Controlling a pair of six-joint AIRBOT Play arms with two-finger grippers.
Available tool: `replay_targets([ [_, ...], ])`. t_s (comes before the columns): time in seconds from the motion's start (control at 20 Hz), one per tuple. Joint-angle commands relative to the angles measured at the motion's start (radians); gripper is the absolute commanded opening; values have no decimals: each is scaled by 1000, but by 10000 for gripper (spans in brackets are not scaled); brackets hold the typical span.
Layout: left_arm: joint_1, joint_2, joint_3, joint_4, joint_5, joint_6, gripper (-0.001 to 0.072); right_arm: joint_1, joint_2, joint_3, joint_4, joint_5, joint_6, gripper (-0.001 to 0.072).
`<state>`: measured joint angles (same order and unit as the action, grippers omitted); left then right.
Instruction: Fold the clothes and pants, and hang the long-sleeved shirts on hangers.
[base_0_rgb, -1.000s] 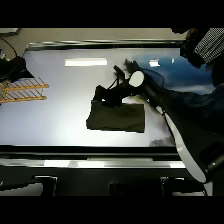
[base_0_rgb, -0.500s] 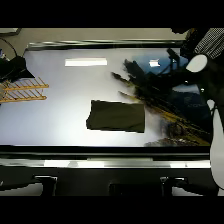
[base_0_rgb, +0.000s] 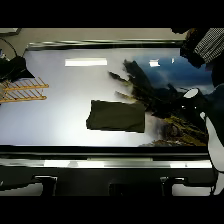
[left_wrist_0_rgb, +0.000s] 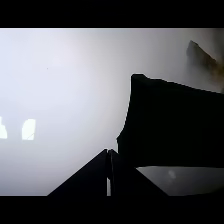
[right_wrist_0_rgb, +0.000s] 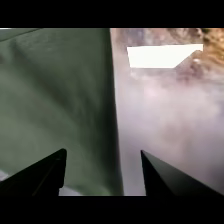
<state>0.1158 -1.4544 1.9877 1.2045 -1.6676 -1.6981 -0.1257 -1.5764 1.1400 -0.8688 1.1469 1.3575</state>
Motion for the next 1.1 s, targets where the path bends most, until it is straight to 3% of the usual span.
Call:
replay_targets([
  [0.0,1,0,0,0,0,0,19,13,-88,-40,110,-48,-95,529],
  [0.2,1,0,0,0,0,0,18,53,-117,-41,126,-77,-109,442],
  [0.35,1,0,0,0,0,0,18,80,-116,-40,154,-66,-111,283],
  [0.45,1,0,0,0,0,0,18,80,-104,-40,224,-37,-134,74],
  [0.5,1,0,0,0,0,0,18,73,-89,-31,249,-33,-140,36],
  [1.05,1,0,0,1,0,0,19,-108,-58,414,92,-11,203,36],
])
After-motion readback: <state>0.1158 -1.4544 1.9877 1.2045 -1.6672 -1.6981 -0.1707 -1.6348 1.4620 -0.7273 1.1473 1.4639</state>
